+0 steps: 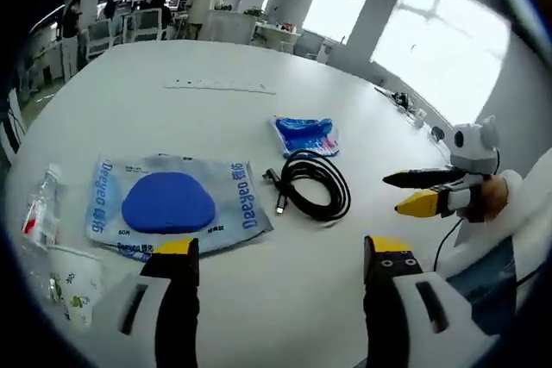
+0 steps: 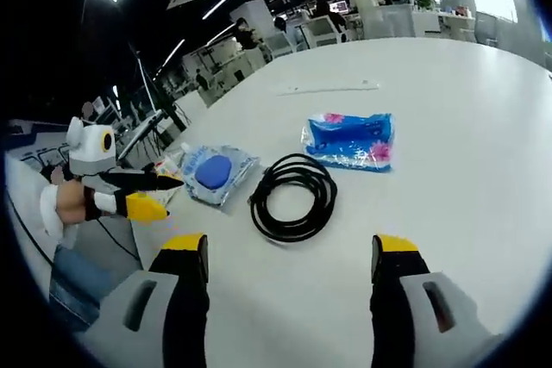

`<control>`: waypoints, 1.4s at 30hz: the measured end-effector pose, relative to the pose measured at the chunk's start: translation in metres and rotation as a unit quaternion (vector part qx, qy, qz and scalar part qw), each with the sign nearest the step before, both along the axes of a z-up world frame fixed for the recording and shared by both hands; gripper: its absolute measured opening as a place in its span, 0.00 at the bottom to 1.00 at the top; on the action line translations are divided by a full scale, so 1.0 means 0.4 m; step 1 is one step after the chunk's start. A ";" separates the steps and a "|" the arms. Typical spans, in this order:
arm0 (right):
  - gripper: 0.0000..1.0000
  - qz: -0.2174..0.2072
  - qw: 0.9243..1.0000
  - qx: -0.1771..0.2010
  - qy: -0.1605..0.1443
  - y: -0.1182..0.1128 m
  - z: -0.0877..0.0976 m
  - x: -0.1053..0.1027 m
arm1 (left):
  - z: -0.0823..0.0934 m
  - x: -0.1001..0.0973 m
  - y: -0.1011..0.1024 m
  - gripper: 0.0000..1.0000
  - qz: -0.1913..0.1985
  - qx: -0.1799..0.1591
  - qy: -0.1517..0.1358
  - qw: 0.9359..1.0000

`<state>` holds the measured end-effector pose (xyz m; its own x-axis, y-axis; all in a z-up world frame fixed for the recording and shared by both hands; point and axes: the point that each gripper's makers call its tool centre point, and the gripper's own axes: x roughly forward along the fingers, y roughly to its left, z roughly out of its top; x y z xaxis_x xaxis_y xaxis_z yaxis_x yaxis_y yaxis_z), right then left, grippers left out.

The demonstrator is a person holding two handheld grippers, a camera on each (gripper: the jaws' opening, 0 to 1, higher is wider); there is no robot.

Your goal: Arrange the tabletop items into an orderly group along one side of the table until the central work area is clear of visible clutter.

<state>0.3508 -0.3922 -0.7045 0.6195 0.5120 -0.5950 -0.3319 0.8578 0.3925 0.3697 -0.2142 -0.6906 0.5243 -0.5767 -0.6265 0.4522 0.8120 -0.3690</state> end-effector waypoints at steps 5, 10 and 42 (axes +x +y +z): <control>0.76 -0.002 1.000 0.005 0.003 -0.008 0.003 -0.010 | -0.007 -0.015 0.028 0.78 0.007 0.011 0.002 1.000; 0.75 -0.008 1.000 0.011 0.010 -0.016 -0.002 -0.023 | -0.018 -0.023 0.047 0.77 0.017 0.015 0.012 1.000; 0.57 0.071 0.996 0.039 0.025 0.141 0.033 0.031 | -0.011 0.117 0.319 0.68 0.064 0.081 0.006 0.995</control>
